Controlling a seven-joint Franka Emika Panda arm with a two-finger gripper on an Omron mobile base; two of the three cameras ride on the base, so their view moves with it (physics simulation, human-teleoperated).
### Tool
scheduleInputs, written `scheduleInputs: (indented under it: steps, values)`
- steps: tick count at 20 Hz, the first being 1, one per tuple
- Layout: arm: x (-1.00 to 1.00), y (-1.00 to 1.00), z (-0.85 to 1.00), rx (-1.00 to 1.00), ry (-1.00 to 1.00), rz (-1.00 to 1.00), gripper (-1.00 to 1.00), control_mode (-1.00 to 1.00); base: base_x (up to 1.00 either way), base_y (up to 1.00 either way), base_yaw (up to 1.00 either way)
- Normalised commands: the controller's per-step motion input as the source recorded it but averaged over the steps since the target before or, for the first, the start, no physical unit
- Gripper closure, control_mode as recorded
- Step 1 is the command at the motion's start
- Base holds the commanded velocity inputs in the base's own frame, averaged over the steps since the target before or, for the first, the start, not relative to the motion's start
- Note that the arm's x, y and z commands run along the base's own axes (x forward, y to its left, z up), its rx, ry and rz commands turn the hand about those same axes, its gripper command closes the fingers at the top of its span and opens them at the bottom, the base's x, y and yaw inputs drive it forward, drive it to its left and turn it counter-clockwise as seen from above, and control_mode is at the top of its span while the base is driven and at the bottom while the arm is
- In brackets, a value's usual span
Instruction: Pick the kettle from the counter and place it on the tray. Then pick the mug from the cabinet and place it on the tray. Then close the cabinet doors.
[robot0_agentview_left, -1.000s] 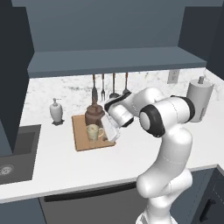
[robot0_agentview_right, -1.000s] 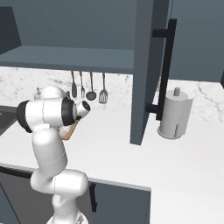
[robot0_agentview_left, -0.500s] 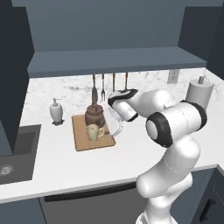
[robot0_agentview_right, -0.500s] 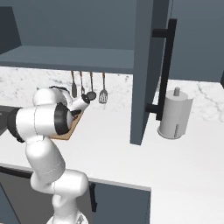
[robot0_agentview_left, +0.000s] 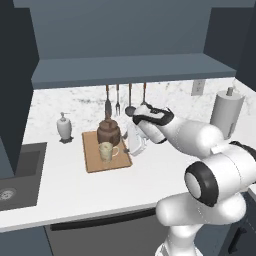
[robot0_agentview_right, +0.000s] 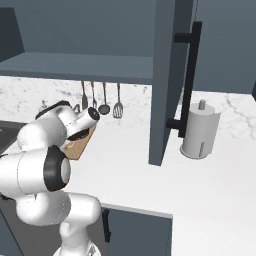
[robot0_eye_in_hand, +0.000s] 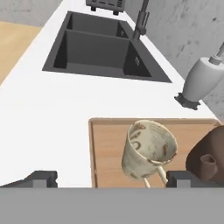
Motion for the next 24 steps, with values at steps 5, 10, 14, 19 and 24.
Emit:
scheduleInputs:
  steps: [5, 10, 14, 19, 24]
  values:
    - [-0.67, 0.0, 0.4, 0.0, -0.07, -0.01, -1.0, -1.0, 0.0, 0.0, 0.0]
    - [-0.46, -0.01, 0.39, 0.0, -0.02, 0.0, -1.0, -1.0, 0.0, 0.0, 0.0]
    - [-0.4, -0.07, 0.31, 0.0, 0.0, 0.0, -1.0, -1.0, 0.0, 0.0, 0.0]
    - [-0.41, -0.02, 0.32, 0.0, 0.0, 0.0, -1.0, -1.0, 0.0, 0.0, 0.0]
    - [-0.32, 0.0, 0.25, 0.0, 0.0, 0.0, -1.0, -1.0, 0.0, 0.0, 0.0]
